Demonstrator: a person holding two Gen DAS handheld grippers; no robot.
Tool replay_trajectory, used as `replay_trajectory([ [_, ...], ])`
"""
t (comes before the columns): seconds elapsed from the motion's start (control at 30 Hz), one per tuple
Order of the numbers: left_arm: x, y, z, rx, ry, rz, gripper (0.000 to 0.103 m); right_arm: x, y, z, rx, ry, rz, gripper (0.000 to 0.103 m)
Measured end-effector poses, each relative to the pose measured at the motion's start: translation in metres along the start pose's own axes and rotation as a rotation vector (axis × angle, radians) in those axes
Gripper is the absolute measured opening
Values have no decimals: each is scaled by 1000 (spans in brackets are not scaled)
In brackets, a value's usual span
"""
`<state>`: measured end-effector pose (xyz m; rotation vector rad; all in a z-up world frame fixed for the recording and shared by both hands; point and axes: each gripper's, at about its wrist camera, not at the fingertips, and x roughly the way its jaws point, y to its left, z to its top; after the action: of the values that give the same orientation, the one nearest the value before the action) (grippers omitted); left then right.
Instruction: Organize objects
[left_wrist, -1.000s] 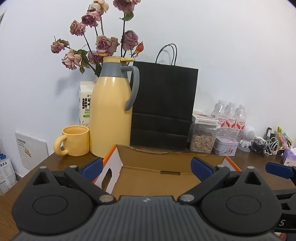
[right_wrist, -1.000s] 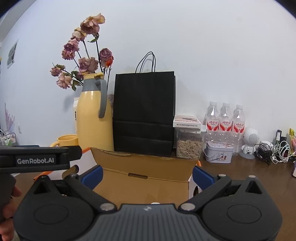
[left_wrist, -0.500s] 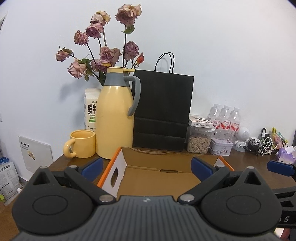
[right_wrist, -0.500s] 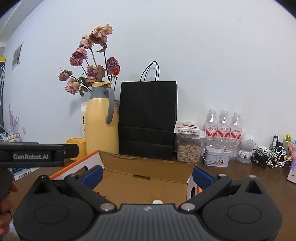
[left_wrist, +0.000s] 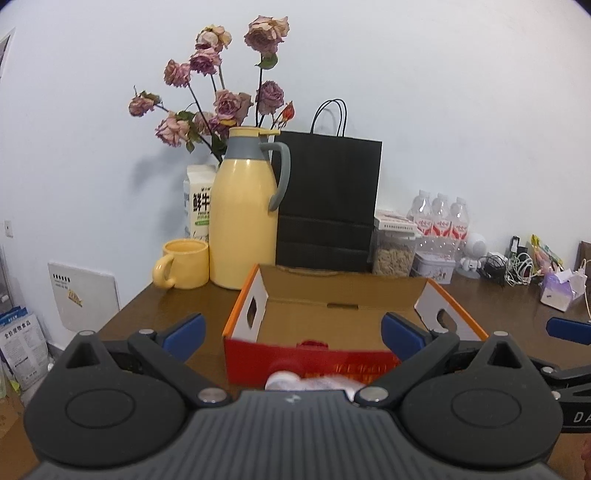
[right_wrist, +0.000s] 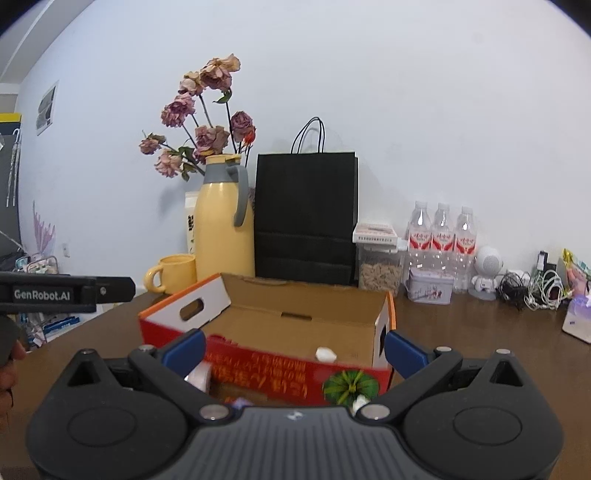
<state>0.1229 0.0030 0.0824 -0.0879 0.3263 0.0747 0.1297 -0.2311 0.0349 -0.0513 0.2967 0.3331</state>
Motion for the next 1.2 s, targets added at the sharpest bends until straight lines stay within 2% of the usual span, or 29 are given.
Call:
replay_trajectory([
  [0.57,-54,22,-52,7,62,18,103,-60,8,-59,8,93,-2,103],
  [0.77,-60,30,-63,-9,87,22,103,-64,8,-71,15,127,0,103],
  [1.2,-52,34,-67,-25,116,21,103,-60,-1,-75,39,131,-25,103],
])
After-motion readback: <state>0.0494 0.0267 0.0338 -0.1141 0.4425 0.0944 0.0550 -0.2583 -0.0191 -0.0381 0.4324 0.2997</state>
